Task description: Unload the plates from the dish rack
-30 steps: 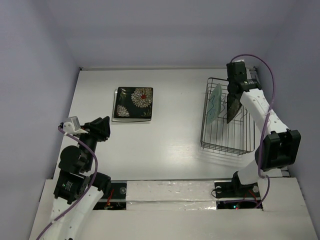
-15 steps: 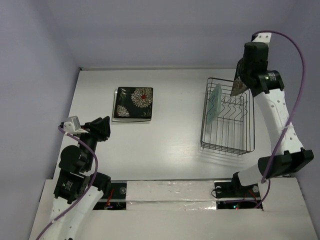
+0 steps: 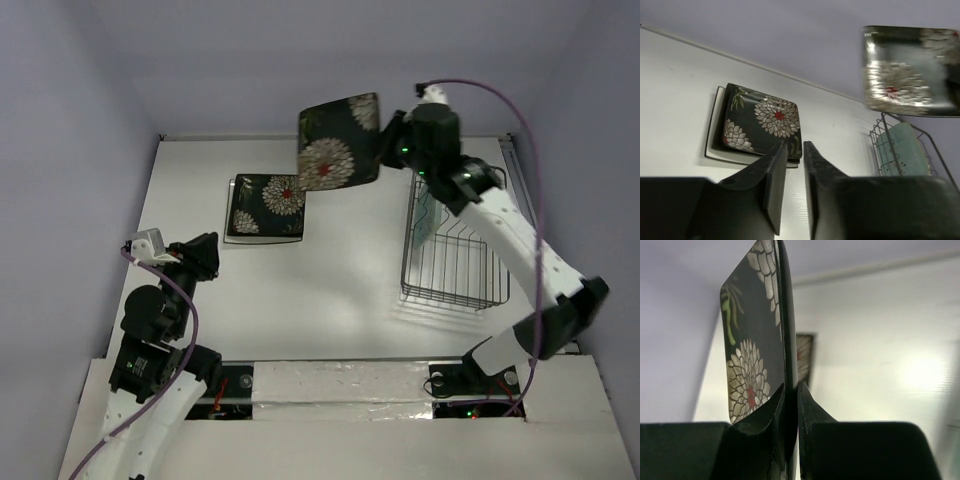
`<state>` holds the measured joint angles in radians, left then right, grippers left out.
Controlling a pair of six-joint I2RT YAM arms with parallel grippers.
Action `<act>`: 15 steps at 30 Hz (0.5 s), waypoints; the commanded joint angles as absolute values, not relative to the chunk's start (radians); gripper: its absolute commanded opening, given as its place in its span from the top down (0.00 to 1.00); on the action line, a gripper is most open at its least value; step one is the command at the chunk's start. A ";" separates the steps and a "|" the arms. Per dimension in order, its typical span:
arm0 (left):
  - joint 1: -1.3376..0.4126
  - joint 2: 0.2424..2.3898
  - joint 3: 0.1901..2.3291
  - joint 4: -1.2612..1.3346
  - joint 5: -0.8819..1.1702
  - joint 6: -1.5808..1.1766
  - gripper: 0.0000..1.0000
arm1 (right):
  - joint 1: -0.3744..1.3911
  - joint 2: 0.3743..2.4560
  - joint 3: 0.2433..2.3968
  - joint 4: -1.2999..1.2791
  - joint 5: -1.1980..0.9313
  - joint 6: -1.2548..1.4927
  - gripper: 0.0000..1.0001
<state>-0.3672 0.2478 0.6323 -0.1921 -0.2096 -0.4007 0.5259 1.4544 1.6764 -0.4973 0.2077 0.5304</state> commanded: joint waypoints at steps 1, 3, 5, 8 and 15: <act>-0.371 0.261 0.629 -0.158 -0.207 -0.400 0.77 | 0.598 1.560 1.675 -0.117 0.049 0.745 1.00; -0.371 0.259 0.629 -0.155 -0.207 -0.400 0.71 | 0.640 1.647 1.692 -0.026 0.041 0.807 1.00; -0.371 0.261 0.629 -0.156 -0.207 -0.400 0.69 | 0.660 1.704 1.706 0.030 0.035 0.866 1.00; -0.371 0.264 0.629 -0.158 -0.207 -0.400 0.67 | 0.684 1.807 1.723 0.151 0.017 0.954 1.00; -0.371 0.261 0.629 -0.158 -0.207 -0.399 0.66 | 0.733 2.028 1.833 0.173 0.023 1.028 1.00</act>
<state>-0.3672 0.2531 0.6323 -0.1921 -0.2108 -0.4026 0.7181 2.0518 1.7222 -0.1352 0.0437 0.9005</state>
